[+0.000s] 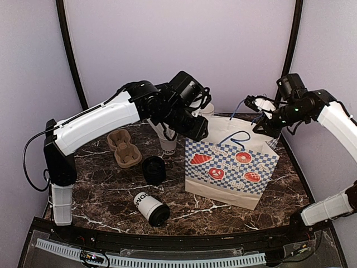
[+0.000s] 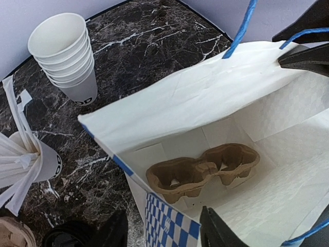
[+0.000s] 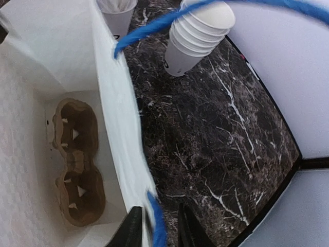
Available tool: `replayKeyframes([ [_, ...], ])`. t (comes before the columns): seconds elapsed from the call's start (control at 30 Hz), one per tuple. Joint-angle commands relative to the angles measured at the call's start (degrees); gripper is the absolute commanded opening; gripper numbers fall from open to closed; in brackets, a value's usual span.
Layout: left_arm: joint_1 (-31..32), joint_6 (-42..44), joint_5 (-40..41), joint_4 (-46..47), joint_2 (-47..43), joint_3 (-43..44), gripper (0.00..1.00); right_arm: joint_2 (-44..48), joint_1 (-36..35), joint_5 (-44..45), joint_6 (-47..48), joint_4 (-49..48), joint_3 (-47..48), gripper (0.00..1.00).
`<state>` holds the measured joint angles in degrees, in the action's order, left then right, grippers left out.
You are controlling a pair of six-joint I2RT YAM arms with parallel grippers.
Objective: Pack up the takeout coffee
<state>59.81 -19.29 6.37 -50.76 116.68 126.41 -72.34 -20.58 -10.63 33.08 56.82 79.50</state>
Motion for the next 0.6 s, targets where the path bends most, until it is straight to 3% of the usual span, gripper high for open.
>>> replayKeyframes([
  [0.0,0.22,-0.60,2.80,-2.84,-2.13,2.49,0.34,0.62,0.17,-2.95,-0.20,-1.73,2.09,0.11],
  [0.1,0.22,0.36,2.65,-2.37,-2.14,3.63,0.08,0.77,0.14,-5.57,-0.50,-0.84,4.90,0.03],
  [0.17,0.22,0.85,2.26,-2.04,-2.16,4.42,0.00,0.14,0.10,-7.29,-0.79,0.70,7.16,0.00],
  [0.57,-0.31,-0.16,0.69,-0.68,-5.84,12.51,0.00,-1.45,0.13,-10.81,-4.01,6.52,23.04,0.00],
])
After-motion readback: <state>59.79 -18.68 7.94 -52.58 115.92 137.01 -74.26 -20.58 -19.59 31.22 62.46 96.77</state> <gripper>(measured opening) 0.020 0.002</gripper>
